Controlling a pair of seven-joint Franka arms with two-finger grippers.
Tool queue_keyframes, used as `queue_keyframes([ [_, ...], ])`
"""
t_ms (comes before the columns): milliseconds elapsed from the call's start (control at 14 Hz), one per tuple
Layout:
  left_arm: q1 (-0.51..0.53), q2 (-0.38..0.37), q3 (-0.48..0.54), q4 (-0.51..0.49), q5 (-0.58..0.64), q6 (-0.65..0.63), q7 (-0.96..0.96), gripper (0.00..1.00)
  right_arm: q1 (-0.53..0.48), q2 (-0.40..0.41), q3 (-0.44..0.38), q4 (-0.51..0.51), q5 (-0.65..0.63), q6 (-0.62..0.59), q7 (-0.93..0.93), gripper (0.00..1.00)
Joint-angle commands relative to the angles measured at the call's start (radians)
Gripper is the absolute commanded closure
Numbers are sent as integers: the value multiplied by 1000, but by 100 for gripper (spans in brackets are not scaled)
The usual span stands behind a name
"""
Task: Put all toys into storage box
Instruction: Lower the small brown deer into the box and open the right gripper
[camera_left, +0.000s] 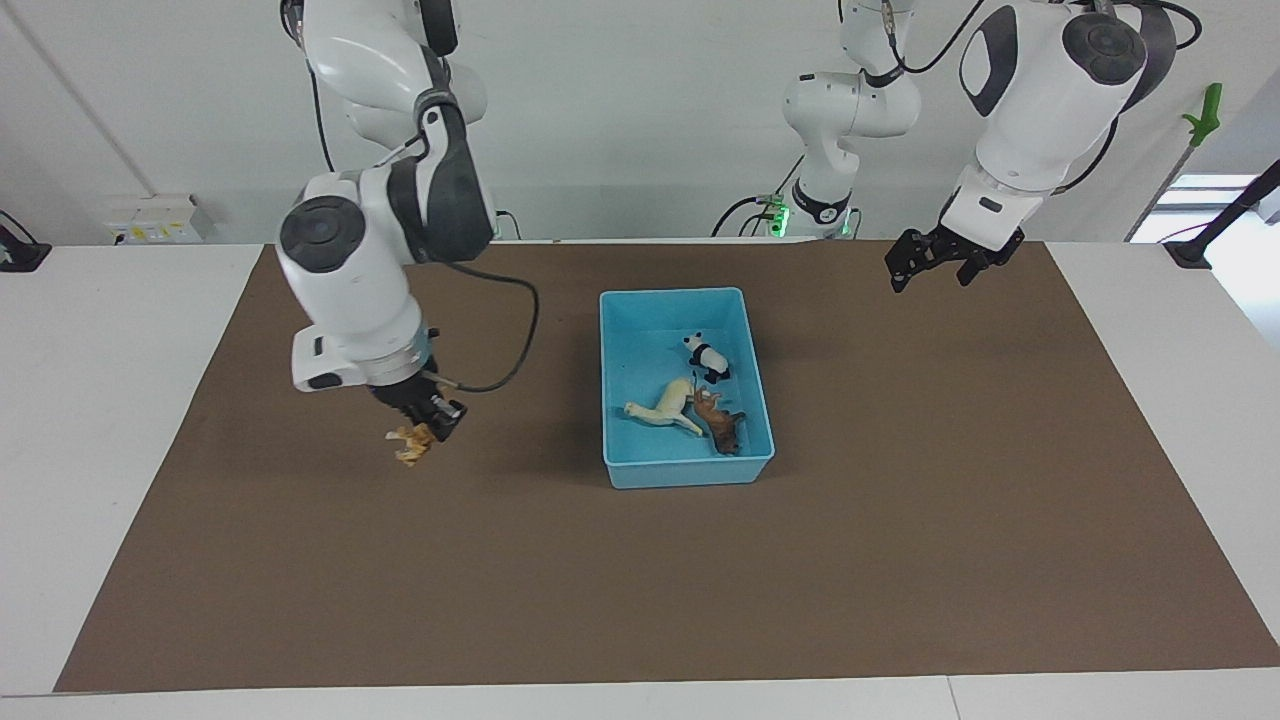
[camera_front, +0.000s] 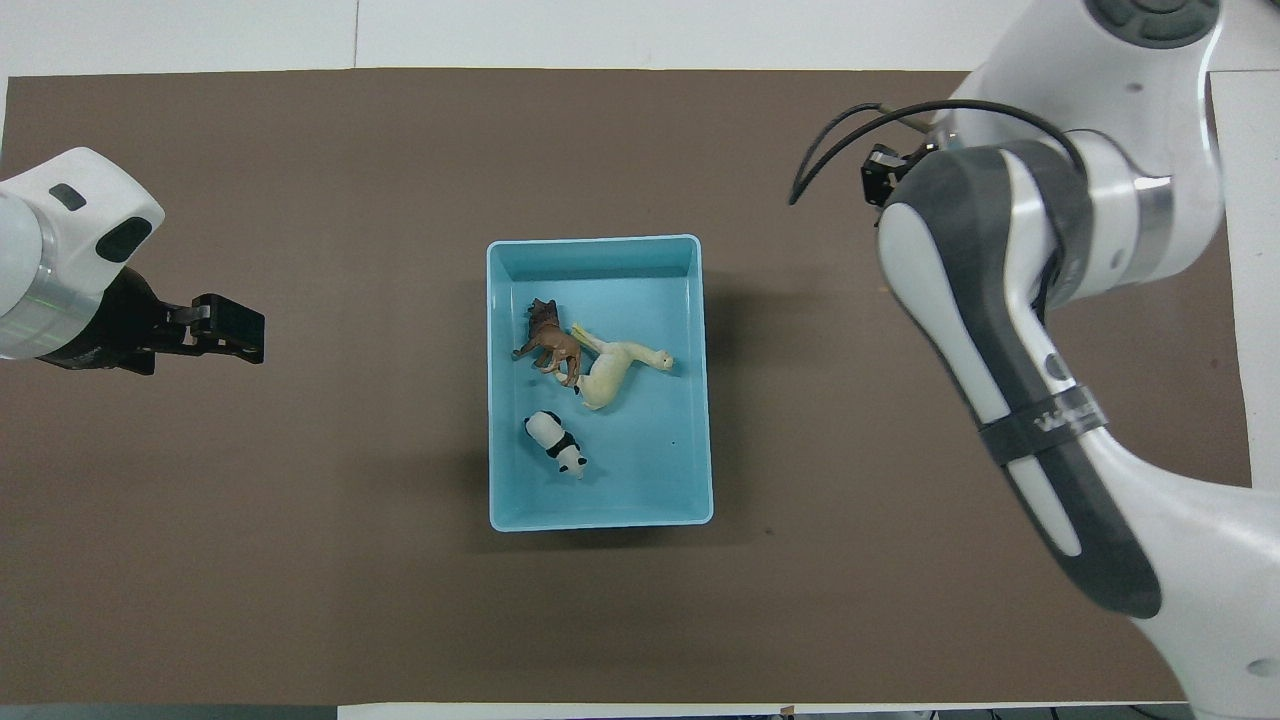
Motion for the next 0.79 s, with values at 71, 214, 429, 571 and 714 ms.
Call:
queue_keyframes([
  [71,37,85,-31,114,7,-100,67,0,224,15,-3,14,-5,16,273,100],
  [214,35,59,-59,90,9,-97,76,0,313,18,-3,0,-5,48,350,100],
  [429,44,16,-60,56,7,-100,76,0,370,15,-3,-113,-3,165,364,100],
  [571,44,-1,-62,35,7,-109,76,0,384,13,-3,-184,2,247,370,100],
  [714,47,-15,-68,28,7,-112,79,0,385,4,-2,-210,0,268,367,36],
])
